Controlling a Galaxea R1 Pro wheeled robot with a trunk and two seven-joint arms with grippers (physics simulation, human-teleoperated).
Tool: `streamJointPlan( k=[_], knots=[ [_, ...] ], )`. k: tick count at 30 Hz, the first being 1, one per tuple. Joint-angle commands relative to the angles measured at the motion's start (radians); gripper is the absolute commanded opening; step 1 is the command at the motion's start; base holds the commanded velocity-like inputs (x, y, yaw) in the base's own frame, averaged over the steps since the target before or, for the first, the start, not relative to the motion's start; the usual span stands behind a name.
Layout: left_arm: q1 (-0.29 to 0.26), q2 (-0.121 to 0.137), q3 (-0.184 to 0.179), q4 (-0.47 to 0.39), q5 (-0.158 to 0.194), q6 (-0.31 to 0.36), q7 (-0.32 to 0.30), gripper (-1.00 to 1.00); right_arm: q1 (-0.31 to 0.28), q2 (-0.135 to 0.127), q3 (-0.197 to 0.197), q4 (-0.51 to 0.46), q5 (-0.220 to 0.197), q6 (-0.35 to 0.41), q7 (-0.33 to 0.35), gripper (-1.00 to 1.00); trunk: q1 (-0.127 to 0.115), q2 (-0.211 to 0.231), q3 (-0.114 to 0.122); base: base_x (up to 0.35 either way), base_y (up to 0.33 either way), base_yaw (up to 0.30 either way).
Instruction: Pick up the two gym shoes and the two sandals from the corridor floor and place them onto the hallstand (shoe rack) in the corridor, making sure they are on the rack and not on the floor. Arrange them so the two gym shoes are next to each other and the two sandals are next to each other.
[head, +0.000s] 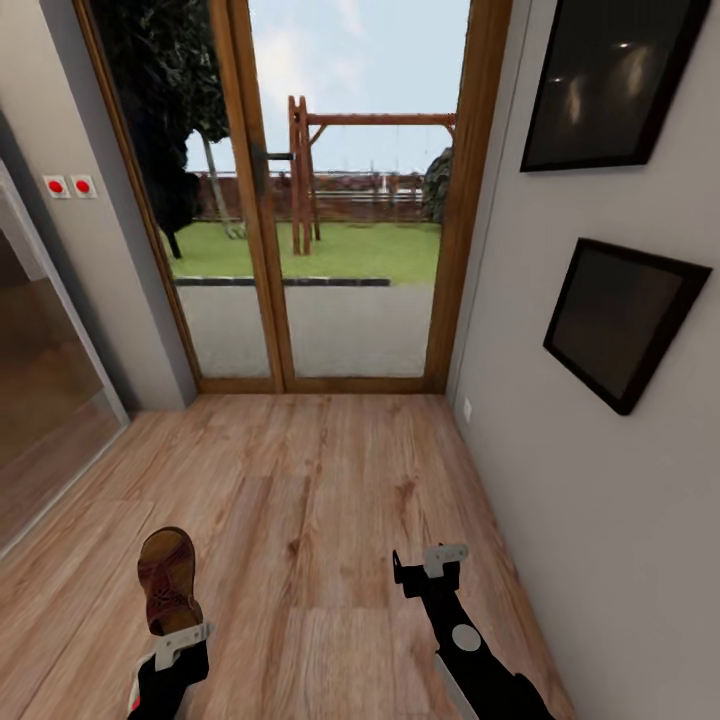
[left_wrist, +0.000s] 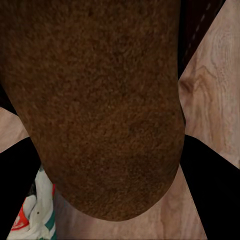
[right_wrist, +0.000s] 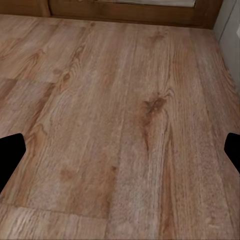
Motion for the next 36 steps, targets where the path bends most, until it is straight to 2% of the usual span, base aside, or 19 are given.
streamJointPlan(
  k=[1, 8, 18, 36],
  knots=[
    [-0.001, -0.001, 0.009, 0.001, -0.01, -0.004, -0.006, -1.0, -0.001, -0.001, 0.005, 0.001, -0.01, -0.005, -0.006, 1.0, 0.0, 0.0, -0.001, 0.163, -0.135, 0.012],
    [-0.001, -0.001, 0.009, 0.001, -0.01, -0.004, -0.006, -1.0, -0.001, -0.001, 0.005, 0.002, -0.01, -0.005, -0.006, 1.0, 0.0, 0.0, -0.001, 0.176, -0.17, 0.002],
    [0.001, -0.001, 0.009, 0.001, -0.01, -0.005, -0.006, -1.0, -0.001, -0.001, 0.005, 0.002, -0.01, -0.005, -0.006, 1.0, 0.0, 0.0, -0.001, 0.079, -0.038, 0.0],
    [0.001, -0.001, 0.012, 0.001, -0.007, -0.005, -0.005, -1.0, -0.001, -0.001, 0.005, 0.0, -0.01, -0.005, -0.006, 1.0, 0.0, 0.0, -0.001, 0.324, -0.012, 0.0]
  ],
)
